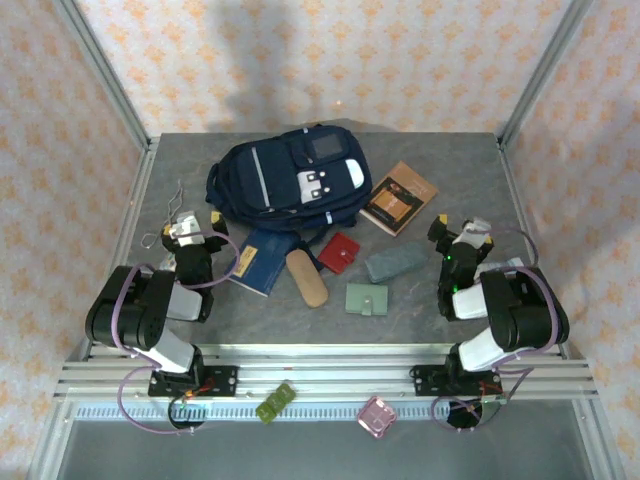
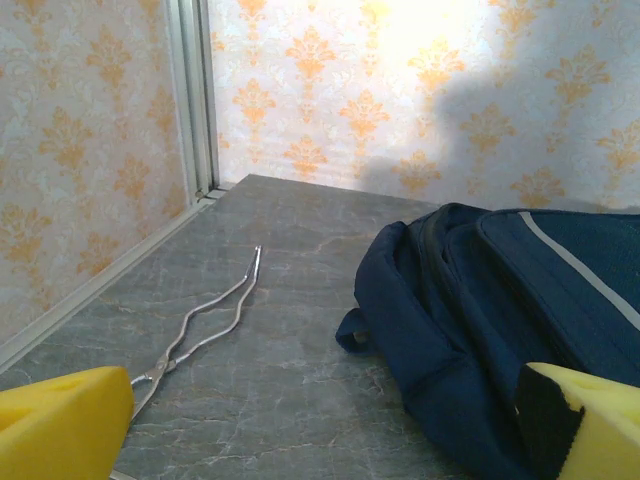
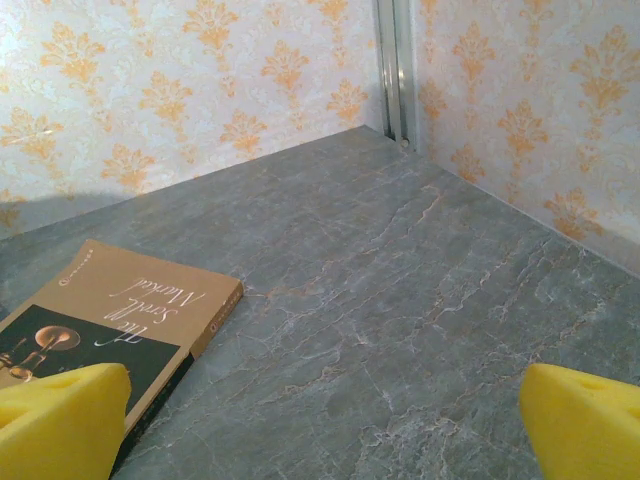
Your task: Pack the student bag
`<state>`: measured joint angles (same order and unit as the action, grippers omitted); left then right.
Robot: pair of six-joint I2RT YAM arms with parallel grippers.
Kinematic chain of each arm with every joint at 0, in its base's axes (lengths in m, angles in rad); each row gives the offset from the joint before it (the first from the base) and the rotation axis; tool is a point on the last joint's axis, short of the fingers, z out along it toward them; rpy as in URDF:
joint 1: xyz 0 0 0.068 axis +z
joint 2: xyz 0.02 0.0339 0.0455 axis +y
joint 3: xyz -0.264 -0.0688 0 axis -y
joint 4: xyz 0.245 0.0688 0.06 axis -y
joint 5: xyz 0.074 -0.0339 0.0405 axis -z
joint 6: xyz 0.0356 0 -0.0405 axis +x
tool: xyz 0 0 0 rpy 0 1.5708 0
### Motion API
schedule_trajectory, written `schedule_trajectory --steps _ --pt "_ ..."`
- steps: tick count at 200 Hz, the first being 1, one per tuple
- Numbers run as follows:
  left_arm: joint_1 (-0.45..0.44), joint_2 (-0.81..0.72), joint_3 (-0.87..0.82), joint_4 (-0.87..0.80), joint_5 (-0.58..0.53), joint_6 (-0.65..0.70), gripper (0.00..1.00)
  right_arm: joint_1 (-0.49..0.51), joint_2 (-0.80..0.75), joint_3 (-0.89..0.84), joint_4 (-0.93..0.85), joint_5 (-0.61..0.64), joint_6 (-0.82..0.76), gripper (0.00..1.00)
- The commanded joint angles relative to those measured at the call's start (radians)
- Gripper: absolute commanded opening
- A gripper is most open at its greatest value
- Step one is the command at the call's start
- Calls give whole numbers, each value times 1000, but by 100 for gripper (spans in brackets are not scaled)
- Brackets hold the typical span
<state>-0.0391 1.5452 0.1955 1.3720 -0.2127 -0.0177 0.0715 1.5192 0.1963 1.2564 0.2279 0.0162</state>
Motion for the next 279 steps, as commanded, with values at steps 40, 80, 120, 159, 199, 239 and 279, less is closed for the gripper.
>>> schedule_trajectory --steps 40,80,120,159,199,239,279 --pt "-5 -3 -1 2 24 12 100 4 -3 16 9 11 -10 99" --pt "-5 -2 -1 0 24 11 100 3 -3 16 9 11 -10 100" --pt "-5 -2 -1 0 24 11 100 4 -4 16 8 13 -10 100" --pt "-5 -2 2 -4 25 10 100 4 -4 16 8 10 -9 100" --pt "8 -4 10 -22 39 -2 100 4 -4 16 9 11 -9 100" --pt "8 -60 46 -129 -46 -34 100 4 -48 54 -86 -13 -22 100" --pt "9 -232 239 -553 -65 -111 100 8 -189 368 -623 1 90 100"
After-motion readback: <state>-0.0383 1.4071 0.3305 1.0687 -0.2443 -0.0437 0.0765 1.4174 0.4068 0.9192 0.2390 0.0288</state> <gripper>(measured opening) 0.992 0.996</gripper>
